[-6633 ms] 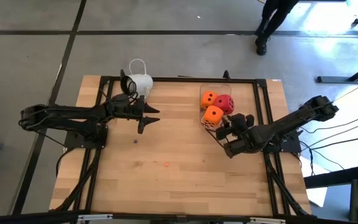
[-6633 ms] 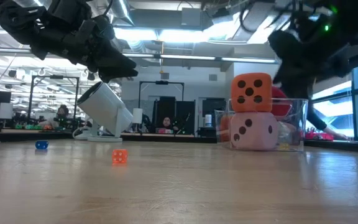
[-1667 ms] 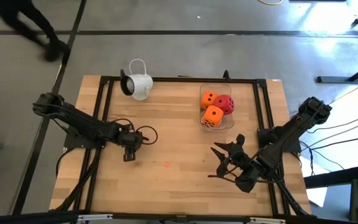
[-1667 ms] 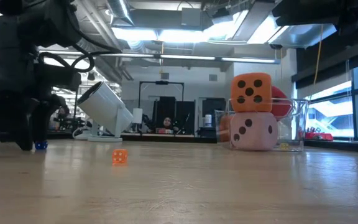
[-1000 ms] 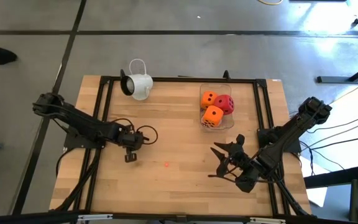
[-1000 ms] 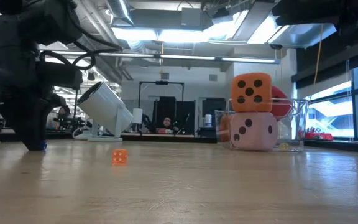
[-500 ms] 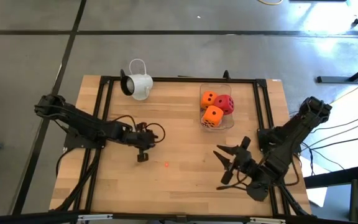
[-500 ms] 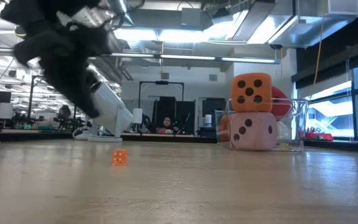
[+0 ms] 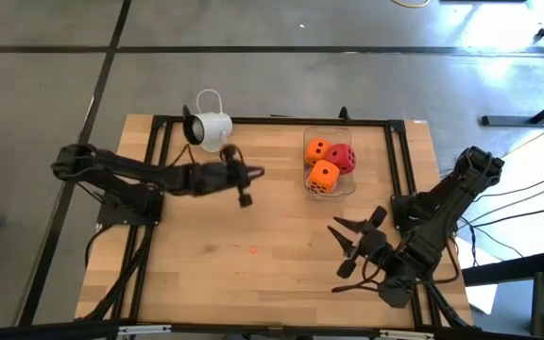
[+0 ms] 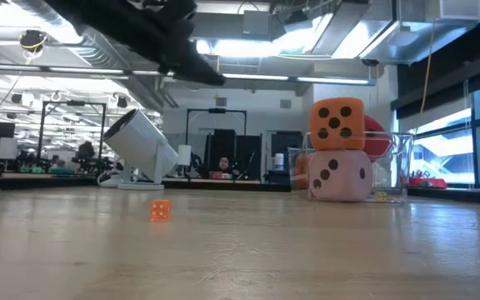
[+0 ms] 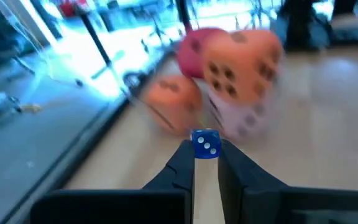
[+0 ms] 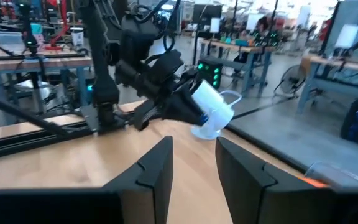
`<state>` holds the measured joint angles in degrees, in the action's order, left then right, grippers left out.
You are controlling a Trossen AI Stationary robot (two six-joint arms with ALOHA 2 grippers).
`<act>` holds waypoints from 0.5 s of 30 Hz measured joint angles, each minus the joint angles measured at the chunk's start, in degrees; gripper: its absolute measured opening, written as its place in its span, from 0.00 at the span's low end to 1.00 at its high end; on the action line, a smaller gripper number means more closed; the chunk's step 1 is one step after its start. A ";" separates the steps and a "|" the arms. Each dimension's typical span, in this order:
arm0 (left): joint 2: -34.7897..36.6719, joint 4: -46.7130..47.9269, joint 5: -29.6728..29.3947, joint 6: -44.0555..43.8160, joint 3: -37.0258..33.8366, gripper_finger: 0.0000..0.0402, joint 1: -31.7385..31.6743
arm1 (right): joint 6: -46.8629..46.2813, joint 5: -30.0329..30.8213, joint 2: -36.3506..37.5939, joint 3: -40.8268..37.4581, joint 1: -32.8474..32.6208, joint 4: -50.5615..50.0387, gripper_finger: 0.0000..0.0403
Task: Pick & Place Dice
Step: Put the small blue die into the transparent bin
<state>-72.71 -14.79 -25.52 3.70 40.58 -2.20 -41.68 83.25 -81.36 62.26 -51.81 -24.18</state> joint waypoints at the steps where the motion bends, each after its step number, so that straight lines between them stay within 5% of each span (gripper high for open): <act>1: 0.00 -2.13 1.27 1.38 0.00 0.06 -1.73 | 0.45 0.55 0.00 0.00 0.00 0.00 0.30; 8: -2.34 -15.66 16.16 2.96 0.04 0.06 -13.68 | 2.04 2.97 0.00 0.00 0.49 -0.04 0.30; 15: -14.21 -27.43 26.05 1.75 1.86 0.06 -21.05 | 1.84 3.35 0.00 0.00 2.49 -0.03 0.30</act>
<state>-86.91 -42.23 0.52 5.45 42.44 -23.25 -39.84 86.61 -81.36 62.26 -49.33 -24.22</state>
